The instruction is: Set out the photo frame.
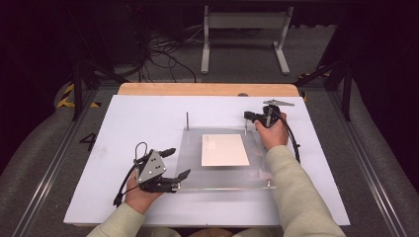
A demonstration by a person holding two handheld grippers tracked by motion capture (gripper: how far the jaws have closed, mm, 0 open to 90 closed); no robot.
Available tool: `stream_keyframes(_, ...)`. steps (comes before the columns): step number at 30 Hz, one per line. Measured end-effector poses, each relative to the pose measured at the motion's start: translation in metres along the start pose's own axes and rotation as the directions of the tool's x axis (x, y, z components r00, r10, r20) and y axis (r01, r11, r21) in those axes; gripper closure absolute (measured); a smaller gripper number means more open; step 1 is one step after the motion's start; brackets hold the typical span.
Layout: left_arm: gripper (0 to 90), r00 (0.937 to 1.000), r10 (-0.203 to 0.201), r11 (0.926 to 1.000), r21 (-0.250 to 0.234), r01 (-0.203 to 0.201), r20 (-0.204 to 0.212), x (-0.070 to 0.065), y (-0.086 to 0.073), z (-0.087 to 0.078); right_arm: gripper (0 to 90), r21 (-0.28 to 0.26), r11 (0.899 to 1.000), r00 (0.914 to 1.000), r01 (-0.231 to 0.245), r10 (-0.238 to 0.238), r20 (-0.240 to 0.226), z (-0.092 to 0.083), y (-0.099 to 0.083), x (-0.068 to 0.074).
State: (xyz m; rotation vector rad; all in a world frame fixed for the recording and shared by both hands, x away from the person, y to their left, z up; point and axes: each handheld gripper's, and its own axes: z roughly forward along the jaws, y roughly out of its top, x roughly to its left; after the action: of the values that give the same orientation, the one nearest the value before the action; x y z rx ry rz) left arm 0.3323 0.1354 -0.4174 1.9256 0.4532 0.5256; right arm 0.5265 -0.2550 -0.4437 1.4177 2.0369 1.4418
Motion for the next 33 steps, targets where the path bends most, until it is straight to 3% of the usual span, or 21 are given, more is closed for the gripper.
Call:
stream_keyframes(3, 24.5, 0.9997, -0.004, 0.9997, -0.025, 0.005, 0.025, -0.001, 0.001, 0.005, 85.5, 0.0, 1.0, 1.0, -0.003, 0.003, -0.006, 0.0, 0.0, -0.001)
stream_keyframes(8, 46.7, 0.9994, 0.029, 0.9993, -0.023, -0.029, 0.018, -0.005, 0.003, 0.006, 85.4, -0.001, 1.0, 0.9999, -0.01, 0.01, -0.003, 0.0, 0.0, 0.0)
stream_keyframes(15, 48.3, 0.9986, 0.053, 0.9984, 0.021, -0.053, -0.008, -0.008, 0.005, 0.008, 83.7, 0.018, 1.0, 0.9998, 0.015, -0.015, 0.012, -0.006, 0.003, 0.003)
stream_keyframes(17, 48.9, 0.9986, 0.051, 0.9985, 0.019, -0.051, -0.011, -0.008, 0.006, 0.008, 75.4, 0.021, 1.0, 0.9994, 0.022, -0.023, 0.026, -0.012, 0.004, 0.003)
stream_keyframes(21, 48.9, 0.9988, 0.048, 0.9987, 0.019, -0.047, -0.009, -0.007, 0.006, 0.007, 67.4, -0.035, 0.997, 0.9972, 0.071, -0.071, 0.024, -0.037, 0.005, 0.01)
stream_keyframes(26, 48.9, 0.9991, 0.04, 0.999, 0.023, -0.039, -0.014, -0.008, 0.008, 0.007, 62.8, -0.052, 0.984, 0.9855, 0.169, -0.17, -0.009, -0.075, 0.0, 0.024)
stream_keyframes(27, 48.9, 0.9991, 0.041, 0.9989, 0.025, -0.04, -0.014, -0.007, 0.008, 0.007, 63.5, -0.047, 0.979, 0.9801, 0.197, -0.198, -0.012, -0.092, -0.006, 0.03)
stream_keyframes(29, 48.7, 0.9994, 0.032, 0.9991, 0.03, -0.031, -0.015, -0.005, 0.012, 0.007, 62.4, -0.044, 0.972, 0.973, 0.23, -0.231, -0.009, -0.107, -0.012, 0.036)
stream_keyframes(30, 48.6, 0.9994, 0.032, 0.9991, 0.03, -0.031, -0.015, -0.005, 0.012, 0.007, 62.4, -0.044, 0.972, 0.973, 0.23, -0.231, -0.009, -0.107, -0.012, 0.036)
stream_keyframes(33, 47.8, 1.0, 0.001, 0.9995, 0.032, 0.0, -0.008, -0.001, 0.019, 0.007, 57.3, -0.081, 0.971, 0.9736, 0.224, -0.227, -0.025, -0.13, -0.021, 0.044)
